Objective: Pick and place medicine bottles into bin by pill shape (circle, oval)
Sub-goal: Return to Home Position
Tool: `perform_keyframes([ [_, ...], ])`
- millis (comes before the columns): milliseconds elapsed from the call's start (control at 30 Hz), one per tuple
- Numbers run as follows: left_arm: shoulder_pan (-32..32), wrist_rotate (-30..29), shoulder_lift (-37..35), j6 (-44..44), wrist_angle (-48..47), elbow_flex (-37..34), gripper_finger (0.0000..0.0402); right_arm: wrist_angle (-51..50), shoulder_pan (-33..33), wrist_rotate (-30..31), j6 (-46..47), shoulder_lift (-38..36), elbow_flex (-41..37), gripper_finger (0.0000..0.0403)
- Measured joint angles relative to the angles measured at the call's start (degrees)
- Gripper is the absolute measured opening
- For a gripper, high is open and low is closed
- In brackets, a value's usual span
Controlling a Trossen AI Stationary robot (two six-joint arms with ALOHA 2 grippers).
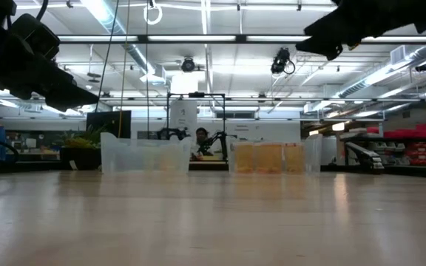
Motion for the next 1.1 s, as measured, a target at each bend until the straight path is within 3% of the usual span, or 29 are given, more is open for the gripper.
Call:
perform_keyframes([
  [167,0.01,-0.01,0.00,0.40,0.00,0.00,0.0369,4.38,0.00,-3.07,-2.04,-7.21,-6.38,0.0284],
  [533,-0.01,-0.02,0.00,-1.90,0.02,0.00,0.0369,12.16,-0.13,-3.44,-0.85,-21.36,-21.09,0.0284],
  [900,0.01,-0.10,0.00,-4.54,0.07,0.00,0.0369,15.54,-1.77,-3.01,0.23,-26.92,-27.90,0.0284],
  [1100,2.66,-11.74,0.00,-3.14,6.58,0.00,0.0369,20.23,-1.65,-3.64,1.37,-26.94,-30.28,0.0284],
])
